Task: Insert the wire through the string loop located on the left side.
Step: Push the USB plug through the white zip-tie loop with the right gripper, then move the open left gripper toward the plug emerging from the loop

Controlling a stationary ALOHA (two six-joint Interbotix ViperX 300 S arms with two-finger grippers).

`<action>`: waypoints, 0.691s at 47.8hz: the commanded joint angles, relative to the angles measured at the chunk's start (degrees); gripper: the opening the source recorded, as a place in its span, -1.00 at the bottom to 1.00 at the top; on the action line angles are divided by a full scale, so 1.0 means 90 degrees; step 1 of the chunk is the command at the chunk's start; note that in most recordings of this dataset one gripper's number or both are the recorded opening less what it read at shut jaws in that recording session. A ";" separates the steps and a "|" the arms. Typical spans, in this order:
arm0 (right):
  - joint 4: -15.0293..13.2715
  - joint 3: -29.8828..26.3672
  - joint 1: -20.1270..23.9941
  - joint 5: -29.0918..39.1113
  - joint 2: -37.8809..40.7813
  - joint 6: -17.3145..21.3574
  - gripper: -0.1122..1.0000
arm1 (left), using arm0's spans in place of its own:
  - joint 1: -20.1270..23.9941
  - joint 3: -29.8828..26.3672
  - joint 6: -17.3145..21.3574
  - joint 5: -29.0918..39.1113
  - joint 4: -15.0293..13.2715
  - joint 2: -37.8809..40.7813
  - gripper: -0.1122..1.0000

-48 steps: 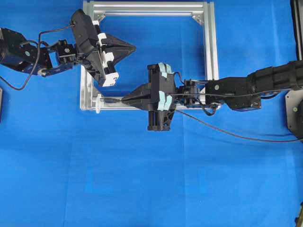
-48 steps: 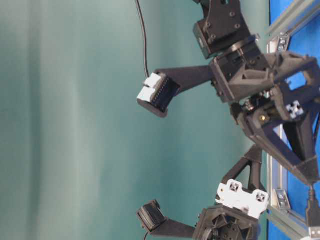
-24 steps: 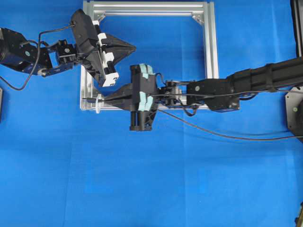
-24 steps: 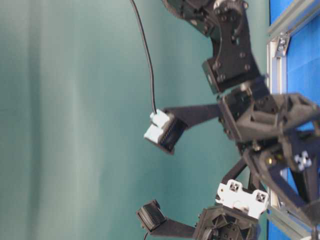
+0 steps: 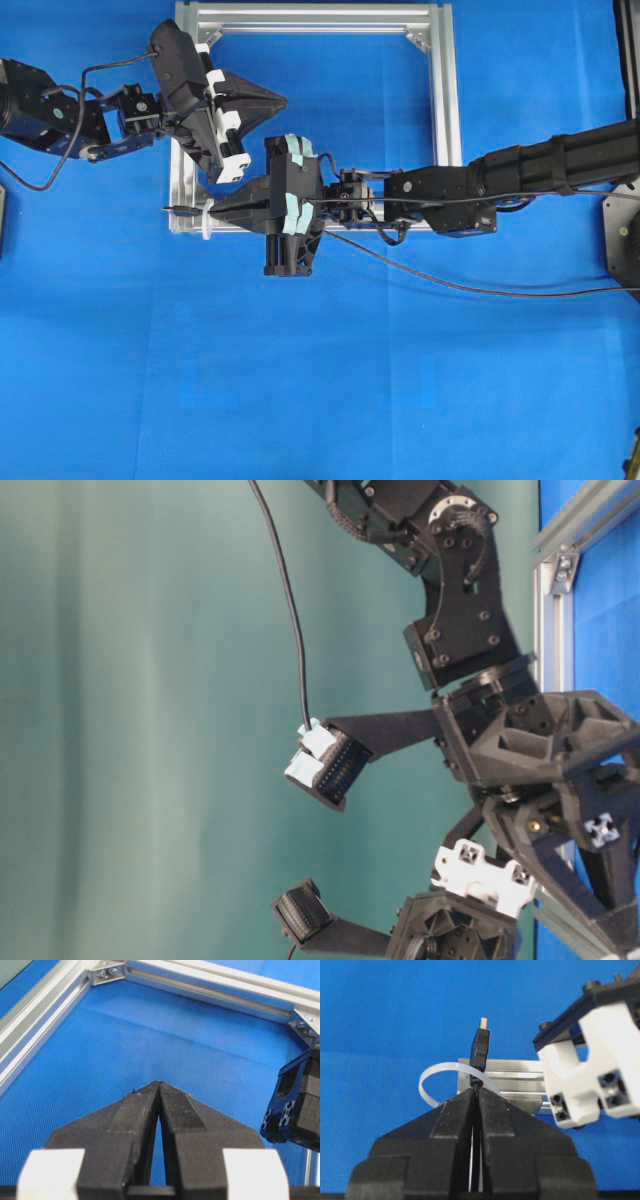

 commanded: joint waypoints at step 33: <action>-0.0010 -0.0078 0.0010 -0.0020 -0.0137 0.0000 -0.80 | 0.0283 0.2363 0.0010 -0.0205 0.0029 -0.2070 -0.80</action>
